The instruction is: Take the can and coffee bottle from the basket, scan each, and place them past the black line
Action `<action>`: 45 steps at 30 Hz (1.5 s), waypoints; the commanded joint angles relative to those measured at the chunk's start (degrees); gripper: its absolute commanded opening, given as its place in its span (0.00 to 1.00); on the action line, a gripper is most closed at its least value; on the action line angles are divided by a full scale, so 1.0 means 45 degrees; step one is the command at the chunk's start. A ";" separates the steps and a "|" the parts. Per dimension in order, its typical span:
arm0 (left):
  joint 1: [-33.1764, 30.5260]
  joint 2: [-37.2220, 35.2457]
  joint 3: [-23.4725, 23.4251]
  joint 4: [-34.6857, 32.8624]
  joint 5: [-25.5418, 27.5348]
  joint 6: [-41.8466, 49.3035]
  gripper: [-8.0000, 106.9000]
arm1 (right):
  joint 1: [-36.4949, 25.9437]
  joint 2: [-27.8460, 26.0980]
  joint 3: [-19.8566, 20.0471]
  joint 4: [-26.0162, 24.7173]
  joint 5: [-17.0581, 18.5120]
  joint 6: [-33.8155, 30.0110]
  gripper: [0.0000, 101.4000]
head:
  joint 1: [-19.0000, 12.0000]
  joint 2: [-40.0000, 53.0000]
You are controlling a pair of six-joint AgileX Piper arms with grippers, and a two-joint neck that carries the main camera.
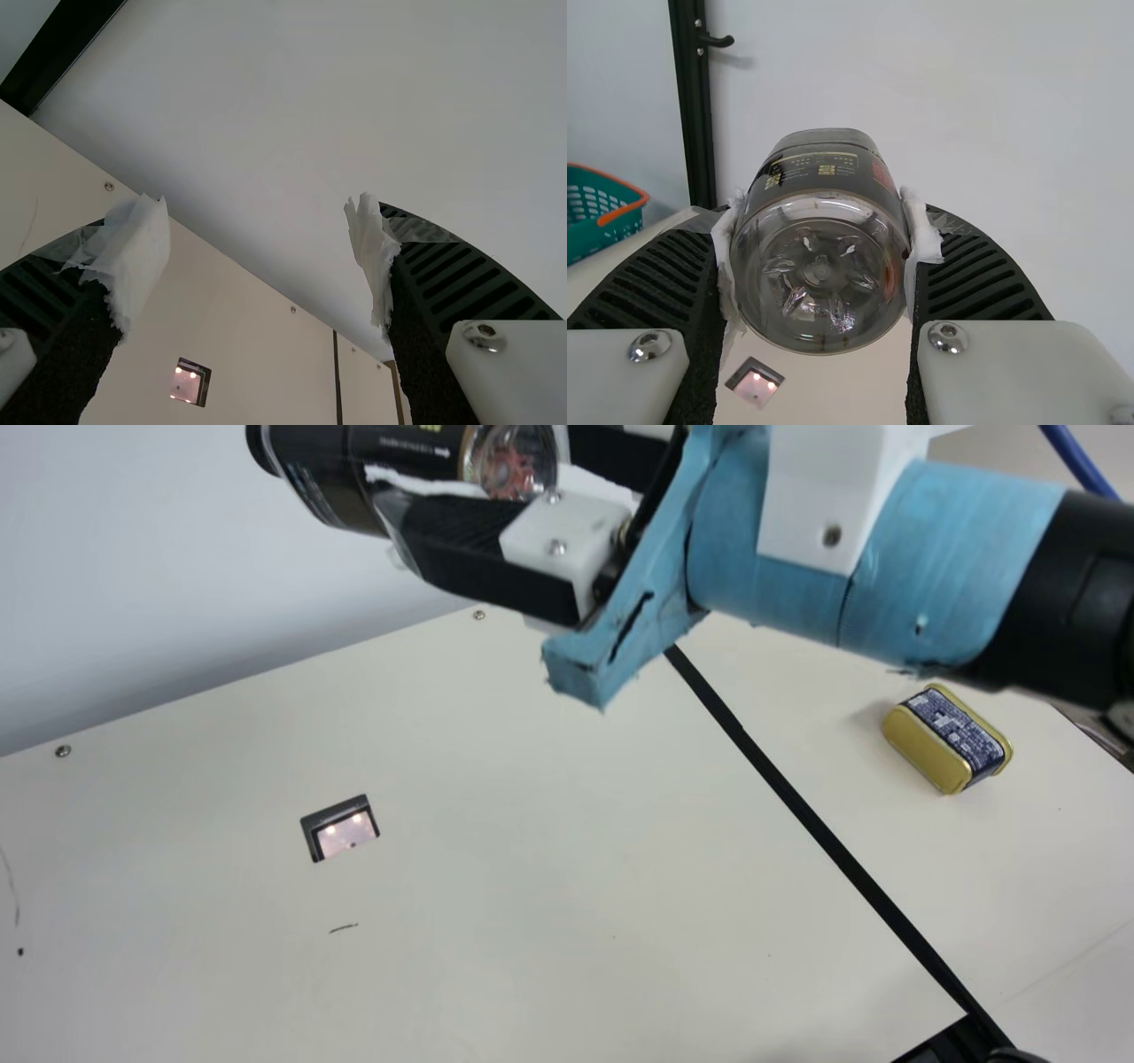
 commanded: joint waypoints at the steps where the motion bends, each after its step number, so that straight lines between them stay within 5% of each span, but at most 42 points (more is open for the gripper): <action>1: 0.0000 0.0000 0.0000 0.0000 0.0000 0.0000 0.85 | 0.0259 -0.0345 0.0698 0.0127 -0.0586 -0.1297 0.00 | -0.0001 -0.0209; 6: 0.0000 0.0000 0.0000 0.0000 0.0000 0.0000 0.85 | 0.1334 -0.1239 0.1966 0.0533 -0.2626 -0.2398 0.00 | -0.0001 -0.0209; 10: 0.0000 0.0000 0.0000 0.0000 0.0000 0.0000 0.85 | 0.2037 -0.1715 0.2765 0.1248 -0.3963 -0.1798 0.00 | -0.0001 -0.0209; 11: 0.0000 0.0000 0.0000 0.0000 0.0000 0.0000 0.85 | 0.1782 -0.1630 0.2452 0.1060 -0.3105 -0.2419 0.00 | -0.0001 -0.0209; 17: 0.0000 0.0000 0.0000 0.0000 0.0000 0.0000 0.85 | 0.2039 -0.1765 0.2783 0.1383 -0.4078 -0.2286 0.00 | -0.0001 -0.0209; 24: 0.0000 0.0000 0.0000 0.0000 0.0000 0.0000 0.85 | 0.2154 -0.1758 0.2811 -0.0338 -0.4805 -0.1255 0.00 | -0.0001 -0.0209; 40: 0.0000 0.0000 0.0000 0.0000 0.0000 0.0000 0.85 | 0.4527 -0.1257 0.5029 -0.3864 -0.9813 0.0269 0.00 | -0.0001 -0.0209; 42: 0.0000 0.0000 0.0000 0.0000 0.0000 0.0000 0.85 | 0.4404 -0.1248 0.4918 -0.3753 -0.9378 0.0240 0.00 | -0.0001 -0.0209; 45: 0.0000 0.0000 0.0000 0.0000 0.0000 0.0000 0.85 | 0.4741 -0.1174 0.5200 -0.3921 -0.9746 0.0307 0.00 | -0.0001 -0.0209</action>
